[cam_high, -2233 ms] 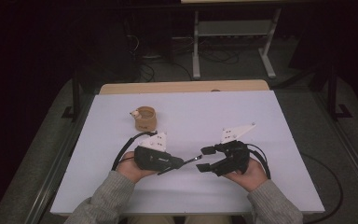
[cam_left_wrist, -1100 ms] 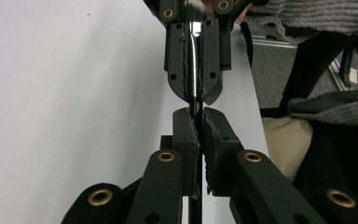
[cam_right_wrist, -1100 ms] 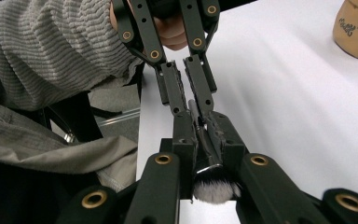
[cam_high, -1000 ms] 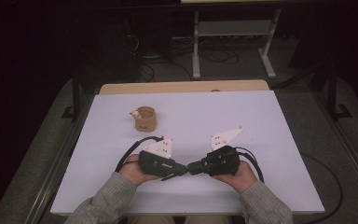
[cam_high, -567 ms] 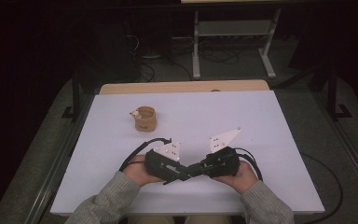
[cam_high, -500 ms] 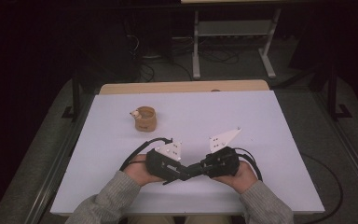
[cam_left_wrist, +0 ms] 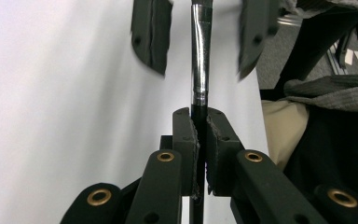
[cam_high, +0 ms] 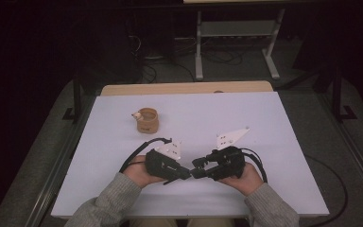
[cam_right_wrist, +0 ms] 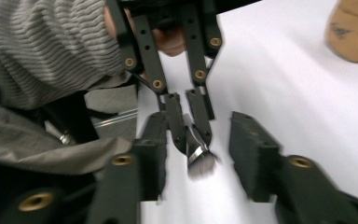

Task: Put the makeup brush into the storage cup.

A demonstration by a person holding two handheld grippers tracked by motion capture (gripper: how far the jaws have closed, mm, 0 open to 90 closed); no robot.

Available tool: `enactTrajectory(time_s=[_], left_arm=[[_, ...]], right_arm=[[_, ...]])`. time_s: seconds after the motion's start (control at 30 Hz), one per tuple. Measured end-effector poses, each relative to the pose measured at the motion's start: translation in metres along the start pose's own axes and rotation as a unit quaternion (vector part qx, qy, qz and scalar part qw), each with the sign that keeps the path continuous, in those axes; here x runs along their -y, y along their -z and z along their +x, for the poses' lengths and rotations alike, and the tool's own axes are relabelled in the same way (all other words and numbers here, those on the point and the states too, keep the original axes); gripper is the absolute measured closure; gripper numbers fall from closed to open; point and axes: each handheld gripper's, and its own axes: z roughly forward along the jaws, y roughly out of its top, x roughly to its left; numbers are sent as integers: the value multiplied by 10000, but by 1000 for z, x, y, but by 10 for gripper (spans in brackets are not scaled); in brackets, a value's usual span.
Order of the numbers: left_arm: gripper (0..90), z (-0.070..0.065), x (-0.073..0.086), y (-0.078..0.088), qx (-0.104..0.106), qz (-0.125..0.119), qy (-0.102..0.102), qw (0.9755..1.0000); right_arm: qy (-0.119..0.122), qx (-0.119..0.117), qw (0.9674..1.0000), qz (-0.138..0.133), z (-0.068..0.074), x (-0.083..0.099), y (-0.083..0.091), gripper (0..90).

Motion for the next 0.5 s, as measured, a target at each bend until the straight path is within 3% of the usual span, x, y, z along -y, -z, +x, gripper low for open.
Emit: enactTrajectory(time_s=[0.2, 0.5], left_arm=[[839, 4, 6, 9, -178, -114, 179, 9996], [838, 8, 8, 20, -322, -346, 344, 9983]], right_arm=[[-5, 237, 9997, -27, 2, 3, 6, 435], [-192, 706, 9973, -88, 1, 17, 20, 353]])
